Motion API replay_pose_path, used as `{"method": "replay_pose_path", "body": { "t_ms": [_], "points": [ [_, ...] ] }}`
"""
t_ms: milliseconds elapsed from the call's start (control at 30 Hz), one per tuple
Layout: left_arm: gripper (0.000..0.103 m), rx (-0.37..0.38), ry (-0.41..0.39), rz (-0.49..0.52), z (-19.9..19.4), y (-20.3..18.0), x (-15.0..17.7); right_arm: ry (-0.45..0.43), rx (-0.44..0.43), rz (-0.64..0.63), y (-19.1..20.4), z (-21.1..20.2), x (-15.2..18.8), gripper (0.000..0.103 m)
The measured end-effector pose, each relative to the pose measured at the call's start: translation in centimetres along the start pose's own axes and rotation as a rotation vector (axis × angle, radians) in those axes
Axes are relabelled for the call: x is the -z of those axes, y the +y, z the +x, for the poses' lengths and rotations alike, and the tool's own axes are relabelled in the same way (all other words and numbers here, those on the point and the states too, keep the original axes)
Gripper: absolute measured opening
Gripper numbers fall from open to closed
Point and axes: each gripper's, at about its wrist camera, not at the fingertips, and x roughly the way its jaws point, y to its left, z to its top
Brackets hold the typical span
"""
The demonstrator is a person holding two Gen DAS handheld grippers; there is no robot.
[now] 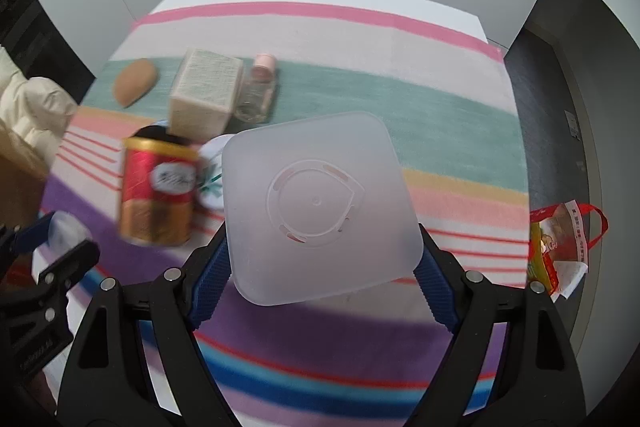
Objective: Organize objects
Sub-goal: 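Close the left tool on the lens case while the right tool grasps the frosted box, then lift and carry the lens case and frosted box toward the cardboard box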
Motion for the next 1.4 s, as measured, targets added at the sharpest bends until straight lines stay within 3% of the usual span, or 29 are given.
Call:
{"method": "replay_pose_path", "body": {
  "t_ms": [567,767,1000,1400],
  "points": [
    [0.059,0.047,-0.116,-0.004,-12.3,0.3,2.1,-0.054,-0.005,0.046,0.5,-13.4,5.0,0.085],
    [0.059,0.081,-0.126,-0.003,-14.3,0.1,3.3,-0.113,-0.007,0.026,1.1,-18.4,6.6,0.085],
    [0.059,0.060,-0.217,0.048,-16.6,-0.5,3.0,-0.141,-0.025,-0.004,1.7,-19.8,7.0,0.085],
    [0.059,0.075,-0.232,0.054,-16.1,0.1,3.4,-0.207,-0.026,0.011,2.2,-20.6,5.9,0.085]
  ]
}}
